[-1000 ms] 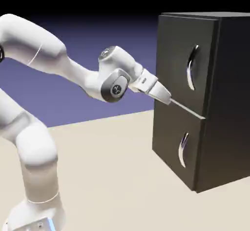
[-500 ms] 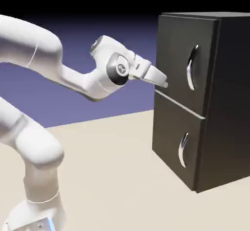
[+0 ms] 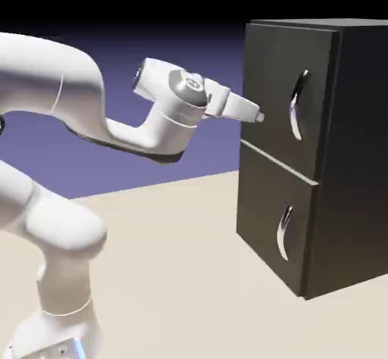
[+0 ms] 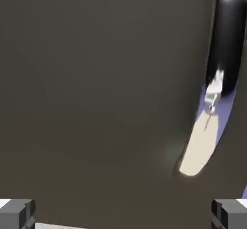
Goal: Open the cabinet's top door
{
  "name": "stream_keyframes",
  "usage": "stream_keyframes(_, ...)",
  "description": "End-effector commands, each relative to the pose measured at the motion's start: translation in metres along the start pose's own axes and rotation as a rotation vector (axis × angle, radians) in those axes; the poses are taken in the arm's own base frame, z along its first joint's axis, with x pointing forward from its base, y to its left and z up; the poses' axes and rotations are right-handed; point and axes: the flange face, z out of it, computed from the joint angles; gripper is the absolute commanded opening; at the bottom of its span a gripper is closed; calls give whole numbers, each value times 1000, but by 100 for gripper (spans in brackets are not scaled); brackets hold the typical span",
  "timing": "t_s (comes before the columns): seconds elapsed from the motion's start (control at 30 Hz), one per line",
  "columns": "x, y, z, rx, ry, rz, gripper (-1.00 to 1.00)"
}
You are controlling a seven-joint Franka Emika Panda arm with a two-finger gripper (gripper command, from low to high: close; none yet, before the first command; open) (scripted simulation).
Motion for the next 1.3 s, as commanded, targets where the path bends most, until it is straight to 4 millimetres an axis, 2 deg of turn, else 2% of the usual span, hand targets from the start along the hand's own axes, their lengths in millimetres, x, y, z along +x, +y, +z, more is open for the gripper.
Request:
stream_keyframes(0.0, 1, 1, 0, 9, 12, 3, 0)
stream_keyframes(0.33, 17, 20, 10, 115, 124, 39, 0)
stream_keyframes(0.8, 34, 51, 39, 278, 233, 96, 0)
stream_keyframes(0.97, 46, 38, 85, 278, 233, 96, 0)
stream_keyframes(1.0, 46, 38, 85, 278, 233, 96, -100)
stream_keyframes(1.03, 46, 38, 85, 278, 233, 96, -100)
stream_keyframes(1.27, 24, 31, 50, 183, 318, 118, -100)
